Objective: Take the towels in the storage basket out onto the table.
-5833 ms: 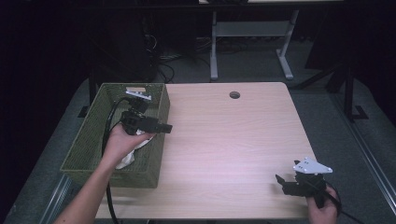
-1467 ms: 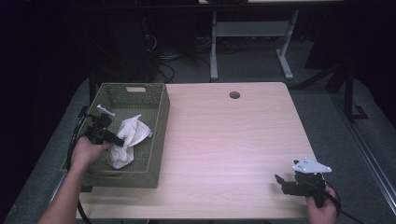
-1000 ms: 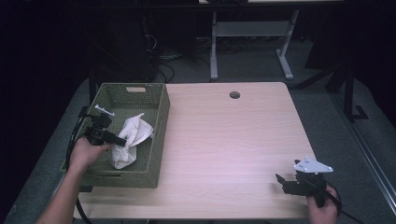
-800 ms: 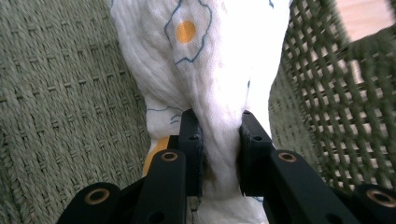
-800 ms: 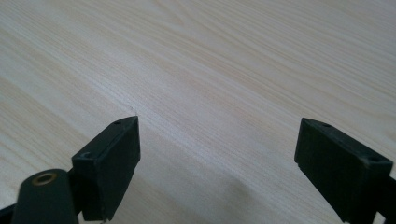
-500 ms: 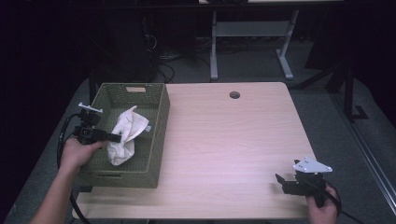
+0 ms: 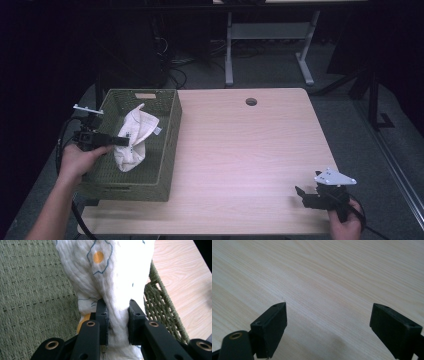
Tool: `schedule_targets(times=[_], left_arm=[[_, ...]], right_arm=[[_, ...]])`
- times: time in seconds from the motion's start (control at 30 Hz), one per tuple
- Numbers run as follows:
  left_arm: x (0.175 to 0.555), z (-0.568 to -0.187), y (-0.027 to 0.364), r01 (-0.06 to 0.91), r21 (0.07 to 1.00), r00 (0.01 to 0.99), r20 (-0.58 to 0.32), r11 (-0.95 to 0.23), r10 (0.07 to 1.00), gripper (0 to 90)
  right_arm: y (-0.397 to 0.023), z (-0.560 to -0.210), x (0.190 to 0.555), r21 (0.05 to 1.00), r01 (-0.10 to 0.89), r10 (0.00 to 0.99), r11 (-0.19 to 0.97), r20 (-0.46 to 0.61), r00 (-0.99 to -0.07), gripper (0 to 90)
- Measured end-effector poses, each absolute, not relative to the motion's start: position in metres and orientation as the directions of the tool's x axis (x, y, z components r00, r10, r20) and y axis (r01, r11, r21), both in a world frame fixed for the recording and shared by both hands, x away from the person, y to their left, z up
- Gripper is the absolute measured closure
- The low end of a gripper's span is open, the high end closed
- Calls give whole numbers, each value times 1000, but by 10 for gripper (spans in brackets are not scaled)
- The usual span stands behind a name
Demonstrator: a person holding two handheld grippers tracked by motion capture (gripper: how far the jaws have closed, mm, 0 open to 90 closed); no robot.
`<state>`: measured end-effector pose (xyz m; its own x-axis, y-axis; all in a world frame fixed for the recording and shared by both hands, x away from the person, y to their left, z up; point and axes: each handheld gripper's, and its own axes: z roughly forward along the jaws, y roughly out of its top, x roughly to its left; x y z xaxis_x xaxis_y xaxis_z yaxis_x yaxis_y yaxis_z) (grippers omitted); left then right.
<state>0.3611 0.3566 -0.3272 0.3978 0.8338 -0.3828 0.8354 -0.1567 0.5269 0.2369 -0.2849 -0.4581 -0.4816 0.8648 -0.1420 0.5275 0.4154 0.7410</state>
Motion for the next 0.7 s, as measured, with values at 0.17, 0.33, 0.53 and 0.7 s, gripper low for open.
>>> schedule_targets(times=[0.17,0.33,0.53,0.7], left_arm=[[360,-317,356,828,542,400,-394,-142,827,745],[359,-307,352,818,553,412,-372,-158,832,745],[359,-298,348,814,554,419,-351,-174,837,745],[359,-287,344,804,563,435,-336,-192,835,744]], right_arm=[[-285,-458,237,742,528,865,414,-141,-481,139],[-285,-458,237,741,528,865,414,-141,-481,139],[-285,-457,237,743,522,862,418,-144,-486,139],[-285,-457,237,743,523,862,418,-143,-486,139]])
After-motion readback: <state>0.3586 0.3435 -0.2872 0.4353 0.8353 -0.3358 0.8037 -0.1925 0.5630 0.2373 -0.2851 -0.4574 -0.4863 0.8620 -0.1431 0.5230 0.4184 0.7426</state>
